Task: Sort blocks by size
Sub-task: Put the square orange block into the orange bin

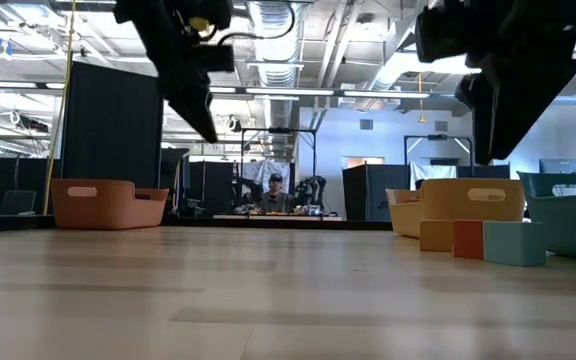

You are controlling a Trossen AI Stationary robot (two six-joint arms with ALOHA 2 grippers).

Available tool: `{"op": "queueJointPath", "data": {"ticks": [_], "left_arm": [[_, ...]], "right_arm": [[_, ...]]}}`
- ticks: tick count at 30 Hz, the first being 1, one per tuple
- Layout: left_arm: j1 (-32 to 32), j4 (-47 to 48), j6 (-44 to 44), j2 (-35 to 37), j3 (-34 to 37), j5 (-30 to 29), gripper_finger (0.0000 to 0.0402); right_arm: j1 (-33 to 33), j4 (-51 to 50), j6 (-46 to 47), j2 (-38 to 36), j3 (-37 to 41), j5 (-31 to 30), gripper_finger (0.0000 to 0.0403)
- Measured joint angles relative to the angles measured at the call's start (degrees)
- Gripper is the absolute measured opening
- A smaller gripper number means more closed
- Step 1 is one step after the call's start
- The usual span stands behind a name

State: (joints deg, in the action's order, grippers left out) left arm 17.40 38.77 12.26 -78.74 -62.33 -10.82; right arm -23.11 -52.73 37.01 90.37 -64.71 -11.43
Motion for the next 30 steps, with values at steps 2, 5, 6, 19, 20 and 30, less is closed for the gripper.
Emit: {"op": "queueJointPath", "data": {"ticks": [2,5,6,19,20,30], "left_arm": [[-2.96,-0.90,-0.03,0.00,0.00,0.02,0.0209],[-7.37,-2.44,0.06,-0.02,0.00,0.02,0.0209],[-8.61,-2.84,0.06,-0.03,0.00,0.02,0.0209],[-18.83,-3.96,-0.90,-0.04,0.00,-0.01,0.0209],[-19.26,-3.94,-0.98,-0.04,0.00,-0.02,0.0209],[-22.86,-2.38,0.06,-0.04,-0.02,-0.07,0.0209]], "right_arm": [[0.99,-0.42,-0.87,0.71,0.00,1.54,0.0255],[2.20,-1.11,-2.45,3.11,-0.02,4.80,0.0255],[2.55,-1.53,-2.96,4.12,-0.02,6.00,0.0255],[5.38,-9.21,-10.11,15.66,-4.18,11.57,0.0255],[5.72,-9.22,-10.49,16.27,-4.48,11.80,0.0255],[9.95,0.14,-14.88,17.60,-7.86,7.83,0.0255]]}}
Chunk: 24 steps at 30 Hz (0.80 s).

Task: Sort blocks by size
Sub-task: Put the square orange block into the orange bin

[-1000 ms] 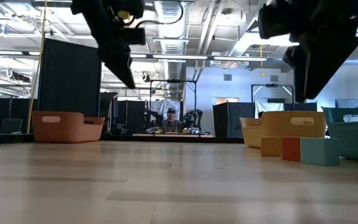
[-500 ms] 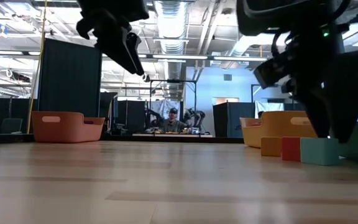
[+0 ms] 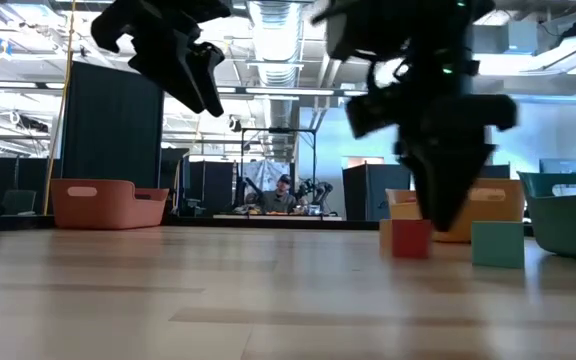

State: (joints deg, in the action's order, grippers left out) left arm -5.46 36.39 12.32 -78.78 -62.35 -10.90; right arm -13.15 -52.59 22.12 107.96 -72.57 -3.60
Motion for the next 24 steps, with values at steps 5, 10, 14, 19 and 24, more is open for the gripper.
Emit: {"op": "queueJointPath", "data": {"ticks": [5,10,14,19,24], "left_arm": [[-0.65,1.50,-0.13,0.00,0.01,0.00,0.0209],[-0.87,-0.15,0.27,0.00,2.18,0.00,0.0209],[-0.86,-1.56,0.25,0.00,4.07,0.00,0.0209],[-0.87,-4.04,0.07,0.00,6.33,0.12,0.0209],[-0.91,-4.88,-1.04,0.00,7.21,1.80,0.0209]], "right_arm": [[0.23,2.66,-3.29,-0.02,-2.61,-1.07,0.0255],[-0.52,-0.09,-1.76,-0.11,-3.42,-1.20,0.0255],[-0.56,-2.56,0.75,0.09,-2.28,-1.21,0.0255],[-0.56,0.12,1.84,0.20,-1.43,-1.18,0.0255],[0.37,8.70,1.30,0.20,-1.38,-2.21,0.0255]]}}
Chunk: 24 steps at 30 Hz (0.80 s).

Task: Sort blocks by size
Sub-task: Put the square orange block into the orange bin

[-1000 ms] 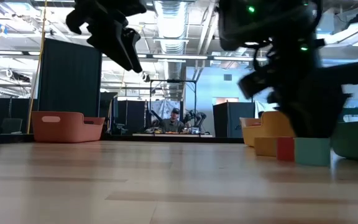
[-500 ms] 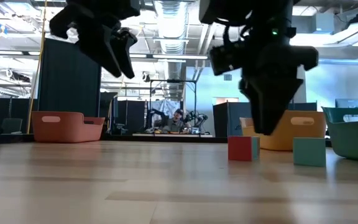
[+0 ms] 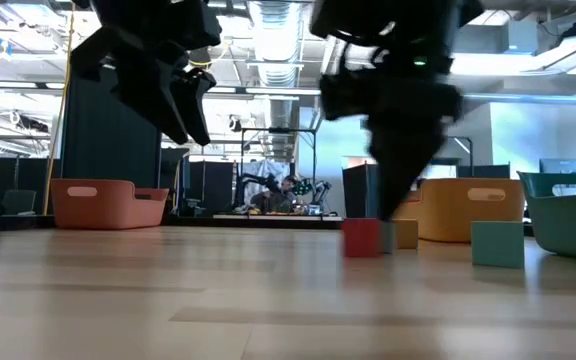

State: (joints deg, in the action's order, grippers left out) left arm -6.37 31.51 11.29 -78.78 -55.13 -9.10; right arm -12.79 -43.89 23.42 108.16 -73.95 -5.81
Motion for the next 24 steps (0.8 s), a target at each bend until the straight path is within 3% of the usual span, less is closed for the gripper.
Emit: {"op": "queueJointPath", "data": {"ticks": [6,15,24], "left_arm": [[-0.11,-0.64,-0.92,0.00,0.00,1.35,0.0209],[-1.32,-1.15,-1.02,-0.02,0.02,1.33,0.0209],[-1.78,-4.72,-0.72,-0.04,0.02,1.33,0.0209]], "right_arm": [[1.39,9.60,-2.96,-0.02,0.00,-0.85,0.0255],[-0.09,1.63,-1.03,-0.26,0.00,-0.74,0.0255],[-1.45,1.94,1.31,-0.26,0.00,-0.55,0.0255]]}}
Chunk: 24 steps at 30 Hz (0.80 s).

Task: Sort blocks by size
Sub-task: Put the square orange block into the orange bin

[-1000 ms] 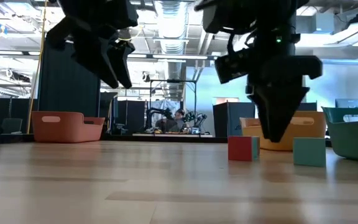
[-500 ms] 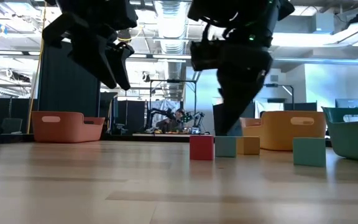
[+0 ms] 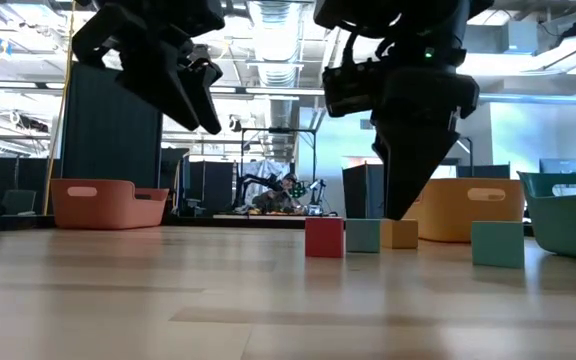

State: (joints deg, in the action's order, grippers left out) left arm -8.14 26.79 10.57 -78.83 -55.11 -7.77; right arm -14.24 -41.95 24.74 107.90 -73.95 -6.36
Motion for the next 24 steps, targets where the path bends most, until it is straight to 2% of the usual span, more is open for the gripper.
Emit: {"op": "queueJointPath", "data": {"ticks": [11,19,24], "left_arm": [[-0.57,-0.67,-0.96,0.00,0.00,2.82,0.0209],[-1.05,-0.68,-1.13,0.00,0.00,2.84,0.0209],[-1.07,-0.10,-1.62,0.00,0.00,2.91,0.0209]], "right_arm": [[0.03,3.27,2.65,0.20,0.33,2.37,0.0255],[1.36,16.85,-5.72,0.22,0.37,2.07,0.0255],[2.08,15.88,-3.29,0.22,0.35,2.98,0.0255]]}}
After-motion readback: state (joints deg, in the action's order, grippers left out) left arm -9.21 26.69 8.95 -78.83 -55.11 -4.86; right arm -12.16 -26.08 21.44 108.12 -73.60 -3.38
